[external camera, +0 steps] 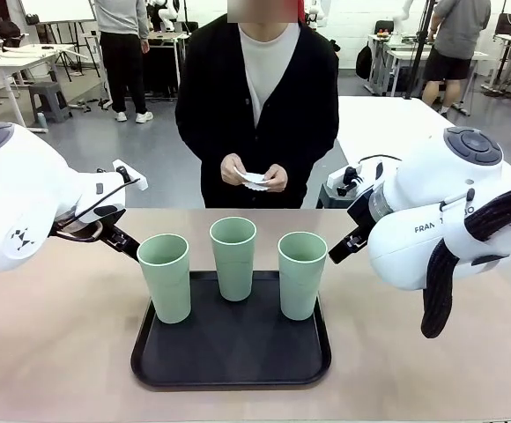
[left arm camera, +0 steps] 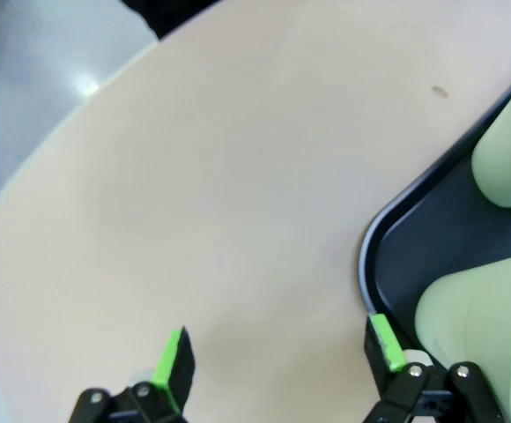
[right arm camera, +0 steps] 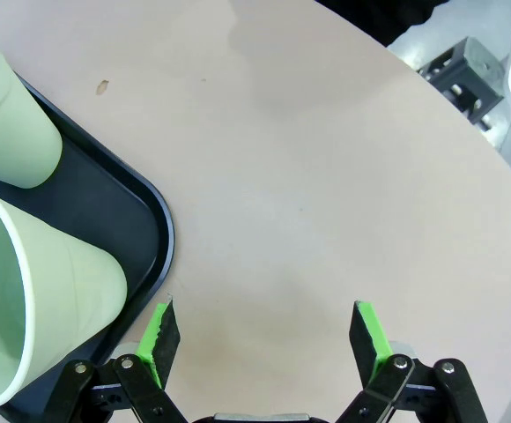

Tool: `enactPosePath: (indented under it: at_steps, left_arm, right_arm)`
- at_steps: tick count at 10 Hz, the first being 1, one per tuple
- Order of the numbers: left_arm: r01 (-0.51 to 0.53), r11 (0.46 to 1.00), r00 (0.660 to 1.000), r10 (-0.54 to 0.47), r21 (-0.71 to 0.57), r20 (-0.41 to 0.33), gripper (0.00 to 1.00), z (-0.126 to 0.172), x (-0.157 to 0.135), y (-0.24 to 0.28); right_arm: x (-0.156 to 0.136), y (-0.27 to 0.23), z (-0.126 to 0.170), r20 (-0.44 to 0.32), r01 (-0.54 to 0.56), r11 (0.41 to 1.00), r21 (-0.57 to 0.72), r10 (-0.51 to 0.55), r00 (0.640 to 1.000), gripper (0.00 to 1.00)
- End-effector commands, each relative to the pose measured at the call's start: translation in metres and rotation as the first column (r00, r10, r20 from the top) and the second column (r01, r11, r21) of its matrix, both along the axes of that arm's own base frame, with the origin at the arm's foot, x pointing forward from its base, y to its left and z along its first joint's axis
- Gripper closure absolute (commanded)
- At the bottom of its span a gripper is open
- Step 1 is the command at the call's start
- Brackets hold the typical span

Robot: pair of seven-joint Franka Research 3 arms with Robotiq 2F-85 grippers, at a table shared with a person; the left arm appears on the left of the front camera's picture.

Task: Place coasters on the table and set cups on them.
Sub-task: Pick up one Reusable plastic cup and place it on a coaster set by the human.

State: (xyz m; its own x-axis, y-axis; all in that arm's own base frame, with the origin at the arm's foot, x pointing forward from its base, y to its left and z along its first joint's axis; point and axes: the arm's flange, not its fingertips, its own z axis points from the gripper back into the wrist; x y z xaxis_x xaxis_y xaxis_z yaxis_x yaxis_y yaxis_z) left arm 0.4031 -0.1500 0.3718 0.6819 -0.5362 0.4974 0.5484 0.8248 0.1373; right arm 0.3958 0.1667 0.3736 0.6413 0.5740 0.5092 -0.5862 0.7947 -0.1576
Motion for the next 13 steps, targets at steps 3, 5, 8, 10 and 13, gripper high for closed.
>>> enactPosePath:
  at_steps: [3, 5, 8, 10, 13]
  left_arm:
    - [0.000, 1.000, 1.000, 0.000, 0.000, 0.000, 0.00, 0.000, 0.000, 0.000]
    - [-0.041, 0.999, 0.998, 0.041, 0.006, 0.042, 0.00, 0.027, 0.005, 0.012]
    - [0.063, 0.997, 0.998, -0.062, 0.052, -0.031, 0.00, 0.094, -0.066, 0.005]
    - [0.086, 0.994, 0.979, -0.073, 0.061, -0.191, 0.00, 0.102, -0.114, 0.006]
    - [0.043, 0.984, 0.974, -0.003, 0.171, -0.226, 0.00, 0.109, -0.158, 0.007]
  right_arm:
    - [0.000, 0.000, 0.000, 0.000, 0.000, 1.000, 0.000, 0.000, 1.000, 0.00]
    - [-0.007, -0.001, 0.041, -0.052, 0.093, 0.995, 0.028, -0.092, 0.994, 0.00]
    - [-0.093, -0.004, 0.092, -0.123, 0.043, 0.996, -0.084, -0.053, 0.991, 0.00]
    - [-0.156, -0.008, 0.105, -0.158, 0.038, 0.985, -0.168, -0.065, 0.985, 0.00]
    - [-0.178, -0.025, 0.084, -0.173, 0.092, 0.961, -0.260, -0.140, 0.975, 0.00]
